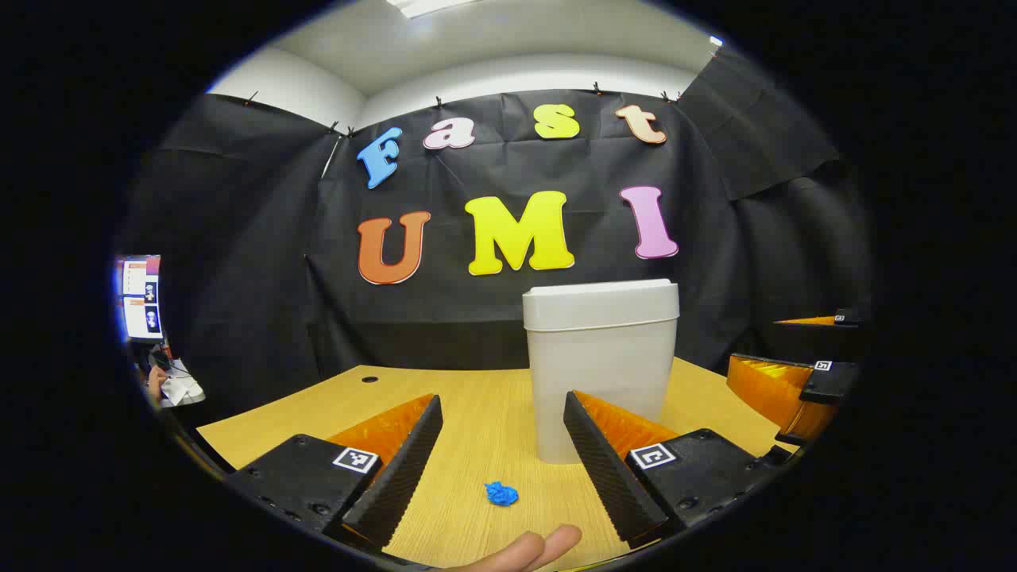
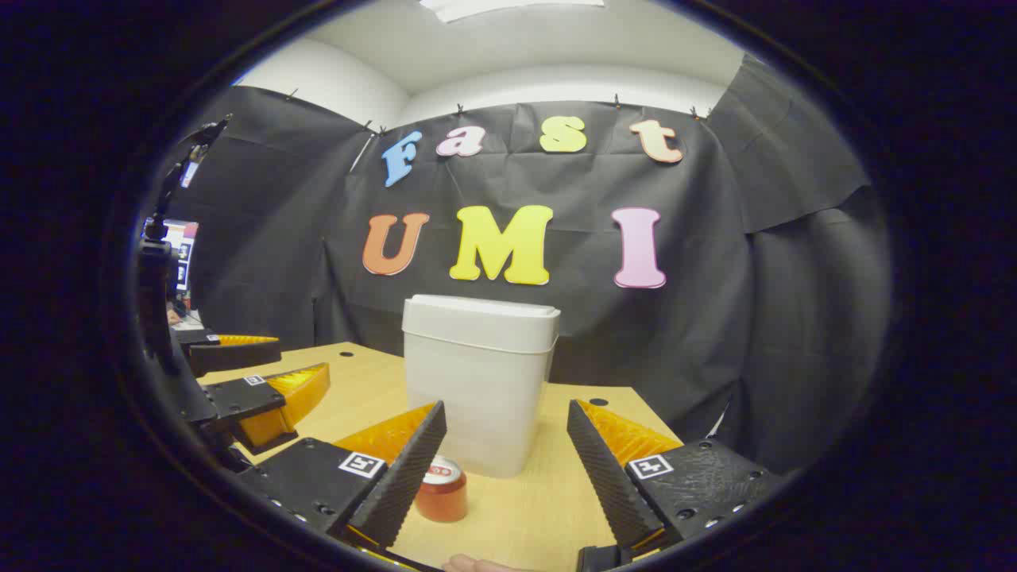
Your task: Press the lid of the desktop garbage bin to open it, pick up the crumpled paper on the desktop and throw it into the bin, then pick up the pop can on the desktop and drop it into the bin, and finally close the garbage bin lid.
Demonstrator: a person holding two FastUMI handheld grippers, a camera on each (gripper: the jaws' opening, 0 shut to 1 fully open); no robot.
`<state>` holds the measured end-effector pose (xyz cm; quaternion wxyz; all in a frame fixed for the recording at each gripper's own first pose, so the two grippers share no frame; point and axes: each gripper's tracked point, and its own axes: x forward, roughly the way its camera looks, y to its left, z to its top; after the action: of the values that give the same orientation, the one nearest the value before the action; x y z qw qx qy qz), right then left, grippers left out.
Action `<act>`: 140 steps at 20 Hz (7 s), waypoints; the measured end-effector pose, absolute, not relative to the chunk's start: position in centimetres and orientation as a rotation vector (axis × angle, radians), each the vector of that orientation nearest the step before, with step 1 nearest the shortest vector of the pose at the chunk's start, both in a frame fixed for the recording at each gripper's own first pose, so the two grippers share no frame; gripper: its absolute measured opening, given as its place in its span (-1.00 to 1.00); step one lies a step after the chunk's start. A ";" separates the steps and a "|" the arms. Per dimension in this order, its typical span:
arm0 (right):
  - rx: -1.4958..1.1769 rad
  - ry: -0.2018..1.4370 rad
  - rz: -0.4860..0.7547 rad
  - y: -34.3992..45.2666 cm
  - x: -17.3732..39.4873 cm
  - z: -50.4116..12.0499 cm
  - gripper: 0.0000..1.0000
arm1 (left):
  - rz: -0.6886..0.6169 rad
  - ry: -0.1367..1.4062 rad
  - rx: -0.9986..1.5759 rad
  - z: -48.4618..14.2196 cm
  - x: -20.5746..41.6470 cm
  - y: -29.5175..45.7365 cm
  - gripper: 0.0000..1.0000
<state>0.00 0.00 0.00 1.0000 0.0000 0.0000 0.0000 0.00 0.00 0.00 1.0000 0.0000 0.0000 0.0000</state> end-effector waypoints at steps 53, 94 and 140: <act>0.051 0.158 0.002 4.3 16.4 8.8 -0.98 | 0.084 0.228 -0.056 -5.5 4.3 7.0 0.99; 0.059 0.208 -0.036 6.2 1.7 -1.9 0.95 | -0.143 0.627 -0.051 -17.2 4.4 1.6 0.72; 0.164 0.671 -0.044 9.6 6.1 -16.3 0.63 | -0.030 0.356 -0.040 -5.8 3.9 10.1 -0.11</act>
<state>6.07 9.64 -16.34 0.9407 0.0805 0.3289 -0.0216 3.93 10.07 -5.80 0.9839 -0.0199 0.1769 -0.0149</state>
